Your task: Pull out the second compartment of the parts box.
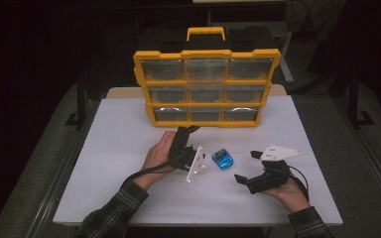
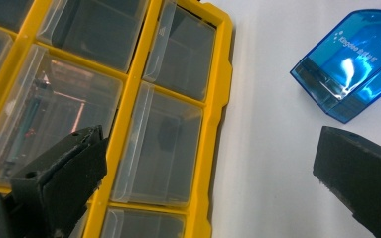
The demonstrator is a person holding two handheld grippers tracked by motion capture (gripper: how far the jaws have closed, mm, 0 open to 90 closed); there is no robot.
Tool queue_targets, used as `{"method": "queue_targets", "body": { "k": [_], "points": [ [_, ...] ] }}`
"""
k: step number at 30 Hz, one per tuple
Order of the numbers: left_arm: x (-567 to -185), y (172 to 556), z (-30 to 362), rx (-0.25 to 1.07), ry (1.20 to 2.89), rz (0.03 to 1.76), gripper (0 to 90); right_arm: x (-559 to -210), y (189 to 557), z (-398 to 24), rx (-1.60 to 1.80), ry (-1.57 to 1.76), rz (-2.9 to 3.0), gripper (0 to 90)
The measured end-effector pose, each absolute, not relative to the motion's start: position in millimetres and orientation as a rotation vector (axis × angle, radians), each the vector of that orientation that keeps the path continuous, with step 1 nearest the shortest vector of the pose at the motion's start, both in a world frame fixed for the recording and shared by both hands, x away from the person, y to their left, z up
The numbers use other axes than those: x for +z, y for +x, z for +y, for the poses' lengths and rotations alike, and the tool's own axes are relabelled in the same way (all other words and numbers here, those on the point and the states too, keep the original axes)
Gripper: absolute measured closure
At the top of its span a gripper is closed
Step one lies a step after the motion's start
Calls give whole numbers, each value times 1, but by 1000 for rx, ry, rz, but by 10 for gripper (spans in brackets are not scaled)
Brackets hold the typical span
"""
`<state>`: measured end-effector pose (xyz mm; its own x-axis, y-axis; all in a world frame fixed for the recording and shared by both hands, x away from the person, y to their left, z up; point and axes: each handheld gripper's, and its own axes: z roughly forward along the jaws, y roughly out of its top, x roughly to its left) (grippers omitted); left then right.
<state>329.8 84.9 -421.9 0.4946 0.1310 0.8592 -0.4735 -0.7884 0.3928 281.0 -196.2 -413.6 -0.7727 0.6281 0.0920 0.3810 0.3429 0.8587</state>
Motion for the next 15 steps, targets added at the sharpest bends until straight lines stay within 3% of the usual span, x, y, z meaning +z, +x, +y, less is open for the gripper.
{"method": "queue_targets", "body": {
  "k": [15],
  "points": [
    [-426, 326, 82, 1416, 2129, -375, 2, -414, 281, -196, 1398, 909, 2352, 0]
  ]
}}
